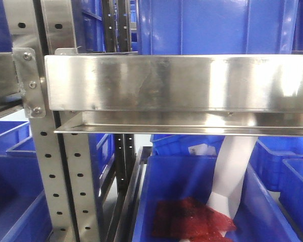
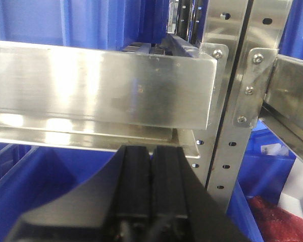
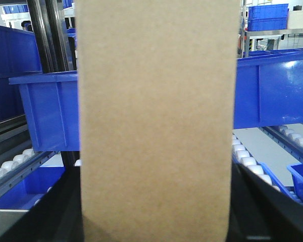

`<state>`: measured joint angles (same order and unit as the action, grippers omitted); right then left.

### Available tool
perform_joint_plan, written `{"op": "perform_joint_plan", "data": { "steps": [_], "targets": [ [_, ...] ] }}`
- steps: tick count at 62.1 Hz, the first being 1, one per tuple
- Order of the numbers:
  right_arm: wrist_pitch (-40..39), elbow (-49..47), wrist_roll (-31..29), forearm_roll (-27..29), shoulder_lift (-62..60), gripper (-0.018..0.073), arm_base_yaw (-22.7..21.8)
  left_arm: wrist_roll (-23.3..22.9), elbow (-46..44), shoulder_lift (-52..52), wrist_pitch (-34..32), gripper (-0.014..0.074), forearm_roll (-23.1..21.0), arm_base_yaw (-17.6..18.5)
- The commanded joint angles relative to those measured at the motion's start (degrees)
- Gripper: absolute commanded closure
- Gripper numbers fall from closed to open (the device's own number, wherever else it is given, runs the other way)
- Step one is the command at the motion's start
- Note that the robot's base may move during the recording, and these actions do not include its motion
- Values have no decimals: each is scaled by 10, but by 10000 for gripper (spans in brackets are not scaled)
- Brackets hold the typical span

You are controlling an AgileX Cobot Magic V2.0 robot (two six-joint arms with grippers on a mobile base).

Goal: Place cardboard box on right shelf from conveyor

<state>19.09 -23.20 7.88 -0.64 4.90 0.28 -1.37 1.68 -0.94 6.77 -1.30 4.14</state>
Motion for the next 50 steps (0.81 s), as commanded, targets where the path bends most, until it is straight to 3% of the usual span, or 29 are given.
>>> {"op": "perform_joint_plan", "data": {
  "steps": [1,17,27,34,40,50],
  "targets": [
    [-72,-17,-2,-7,8,505,-3,-3,6,-4,-50,713,1,0],
    [-94,-27,-2,-8,11,505,-3,-3,6,-4,-50,713,1,0],
    [-70,-107,-13,-28,78,505,-3,-3,6,-4,-50,713,1,0],
    [-66,-173,-79,-71,169,505,-3,-3,6,-4,-50,713,1,0],
    [-65,-219,-178,-99,251,505,1,-3,6,-4,-50,713,1,0],
    [-91,-264,-319,-101,371,505,46,-3,6,-4,-50,712,1,0]
  ]
}}
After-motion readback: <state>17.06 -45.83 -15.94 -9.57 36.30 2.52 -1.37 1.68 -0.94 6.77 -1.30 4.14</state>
